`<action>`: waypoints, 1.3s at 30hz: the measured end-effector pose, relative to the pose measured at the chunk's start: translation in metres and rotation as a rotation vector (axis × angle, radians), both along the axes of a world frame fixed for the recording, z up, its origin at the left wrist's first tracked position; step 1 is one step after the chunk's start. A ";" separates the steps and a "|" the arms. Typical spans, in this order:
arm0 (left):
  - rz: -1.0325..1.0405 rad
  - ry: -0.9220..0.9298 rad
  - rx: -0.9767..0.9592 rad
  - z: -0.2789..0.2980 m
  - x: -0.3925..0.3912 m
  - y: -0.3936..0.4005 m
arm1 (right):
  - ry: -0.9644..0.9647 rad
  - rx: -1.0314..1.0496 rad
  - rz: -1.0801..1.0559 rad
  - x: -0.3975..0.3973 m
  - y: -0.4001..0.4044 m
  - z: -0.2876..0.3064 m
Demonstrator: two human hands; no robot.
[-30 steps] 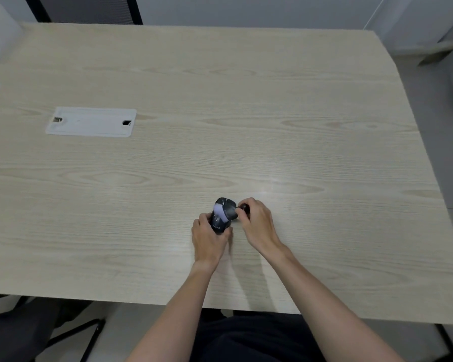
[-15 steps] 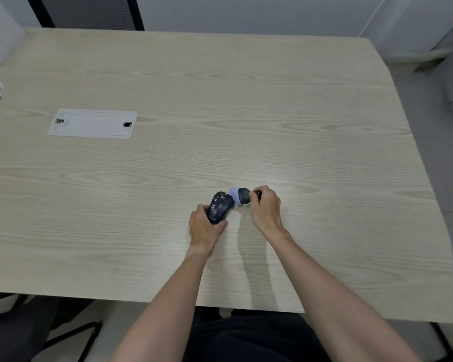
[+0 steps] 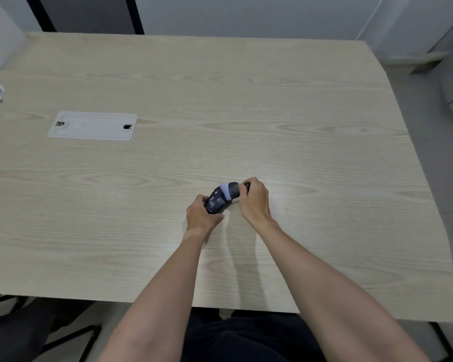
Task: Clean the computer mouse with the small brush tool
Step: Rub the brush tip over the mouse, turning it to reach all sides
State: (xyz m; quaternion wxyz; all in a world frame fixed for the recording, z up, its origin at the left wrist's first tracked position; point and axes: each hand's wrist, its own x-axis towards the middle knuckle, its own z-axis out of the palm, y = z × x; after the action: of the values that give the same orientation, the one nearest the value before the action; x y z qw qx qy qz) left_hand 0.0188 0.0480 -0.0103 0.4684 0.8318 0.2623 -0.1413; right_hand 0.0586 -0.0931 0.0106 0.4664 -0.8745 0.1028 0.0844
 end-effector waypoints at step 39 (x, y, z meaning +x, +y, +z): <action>0.017 -0.009 -0.058 -0.005 0.015 0.014 | -0.081 -0.035 0.365 0.006 0.024 0.001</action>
State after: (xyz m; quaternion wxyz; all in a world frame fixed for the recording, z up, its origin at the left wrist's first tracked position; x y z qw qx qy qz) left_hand 0.0333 0.0623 -0.0150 0.4948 0.8162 0.2628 -0.1411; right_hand 0.0642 -0.0688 0.0117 0.4320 -0.8892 -0.0748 0.1305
